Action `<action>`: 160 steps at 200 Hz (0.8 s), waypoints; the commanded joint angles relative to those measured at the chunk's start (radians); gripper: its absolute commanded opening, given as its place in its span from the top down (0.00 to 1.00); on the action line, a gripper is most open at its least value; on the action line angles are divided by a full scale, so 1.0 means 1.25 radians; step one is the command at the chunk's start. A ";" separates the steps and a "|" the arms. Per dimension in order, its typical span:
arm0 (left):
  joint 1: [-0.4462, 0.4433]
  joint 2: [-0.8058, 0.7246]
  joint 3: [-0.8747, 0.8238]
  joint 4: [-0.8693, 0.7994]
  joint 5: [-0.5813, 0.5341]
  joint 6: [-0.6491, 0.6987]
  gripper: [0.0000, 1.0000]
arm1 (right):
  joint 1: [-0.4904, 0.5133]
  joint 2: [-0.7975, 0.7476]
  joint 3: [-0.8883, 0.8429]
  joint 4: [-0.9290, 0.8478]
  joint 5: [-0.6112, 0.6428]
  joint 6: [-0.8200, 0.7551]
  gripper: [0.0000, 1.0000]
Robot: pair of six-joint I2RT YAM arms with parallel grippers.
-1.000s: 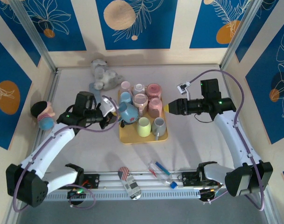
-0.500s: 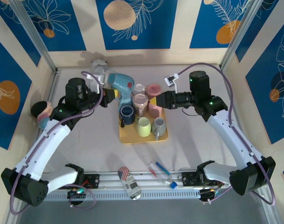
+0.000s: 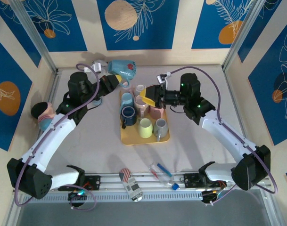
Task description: Turn the mug right side up
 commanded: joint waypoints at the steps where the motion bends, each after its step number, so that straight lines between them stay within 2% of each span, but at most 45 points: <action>1: 0.004 -0.032 0.013 0.096 -0.039 -0.049 1.00 | 0.001 0.005 -0.037 0.137 0.065 0.132 0.43; 31: 0.004 -0.036 0.009 0.092 -0.061 -0.102 1.00 | 0.006 0.038 -0.037 0.192 0.071 0.171 0.40; 57: 0.004 -0.041 -0.018 0.158 -0.065 -0.154 1.00 | 0.024 0.073 -0.034 0.257 0.092 0.226 0.42; 119: 0.003 -0.021 -0.022 0.218 -0.060 -0.207 1.00 | 0.064 0.107 -0.013 0.269 0.175 0.248 0.42; 160: 0.004 -0.022 -0.020 0.237 -0.061 -0.228 1.00 | 0.069 0.137 -0.003 0.309 0.188 0.277 0.42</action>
